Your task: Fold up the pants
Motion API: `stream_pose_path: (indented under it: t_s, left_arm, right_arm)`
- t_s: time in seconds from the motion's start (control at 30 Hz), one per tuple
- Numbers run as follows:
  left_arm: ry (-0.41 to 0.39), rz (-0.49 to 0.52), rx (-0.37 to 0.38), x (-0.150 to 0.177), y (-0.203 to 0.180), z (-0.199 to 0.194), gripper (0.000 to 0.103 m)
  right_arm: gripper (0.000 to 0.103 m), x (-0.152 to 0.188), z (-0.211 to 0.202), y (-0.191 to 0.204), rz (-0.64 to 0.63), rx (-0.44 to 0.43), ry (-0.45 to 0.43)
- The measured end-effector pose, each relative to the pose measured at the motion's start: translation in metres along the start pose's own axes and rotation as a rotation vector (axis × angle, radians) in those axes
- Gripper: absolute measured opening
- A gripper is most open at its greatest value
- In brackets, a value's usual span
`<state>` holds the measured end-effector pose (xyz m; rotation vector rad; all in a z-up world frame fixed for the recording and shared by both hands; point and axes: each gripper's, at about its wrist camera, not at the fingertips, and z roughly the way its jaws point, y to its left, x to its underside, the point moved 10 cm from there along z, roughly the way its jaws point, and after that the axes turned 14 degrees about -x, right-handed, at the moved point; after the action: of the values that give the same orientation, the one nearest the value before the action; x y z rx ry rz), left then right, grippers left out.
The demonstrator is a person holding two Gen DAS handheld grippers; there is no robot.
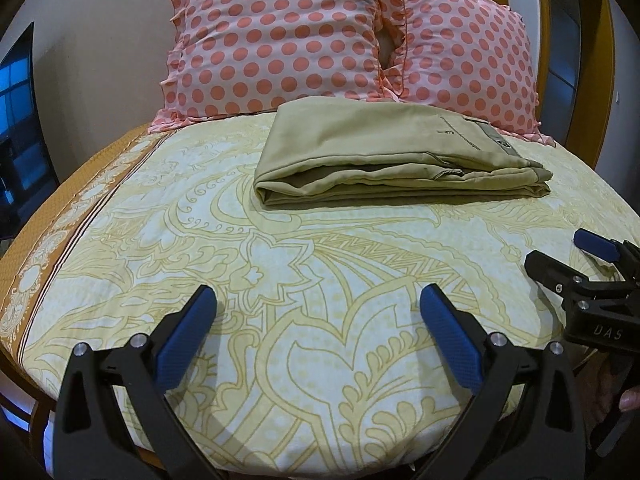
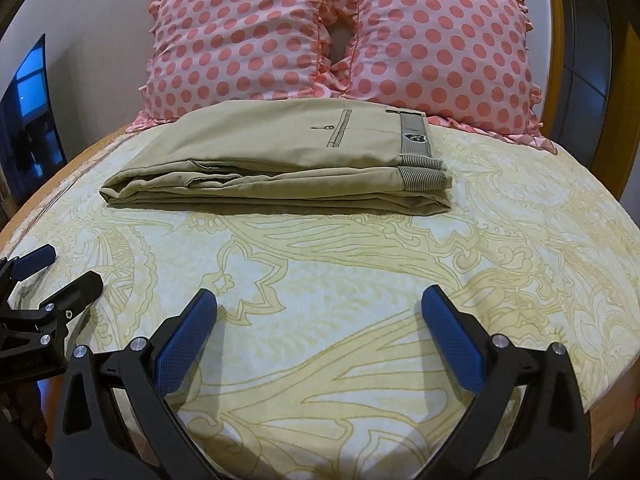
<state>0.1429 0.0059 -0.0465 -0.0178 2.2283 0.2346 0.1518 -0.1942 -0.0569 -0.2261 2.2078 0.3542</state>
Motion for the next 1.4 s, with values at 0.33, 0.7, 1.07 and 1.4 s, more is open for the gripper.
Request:
stream_pose_path:
  t_s: [0.33, 0.7, 1.07, 1.4]
  left_arm:
    - [0.0, -0.001, 0.0, 0.0002, 0.0002, 0.0001, 0.101]
    - [0.0, 0.0, 0.0, 0.0, 0.0005, 0.0006, 0.101]
    - [0.007, 0.003, -0.002, 0.0, 0.0004, 0.0002, 0.101]
    - [0.008, 0.002, -0.004, 0.0004, -0.0003, 0.0001, 0.101]
  right_arm:
    - [0.102, 0.0002, -0.0001, -0.0008, -0.002, -0.003, 0.001]
    - [0.102, 0.0004, 0.0001, -0.0009, -0.003, -0.003, -0.001]
    - [0.102, -0.0003, 0.0001, -0.0019, -0.004, -0.005, -0.001]
    - [0.102, -0.0003, 0.0003, -0.0019, -0.004, -0.005, -0.001]
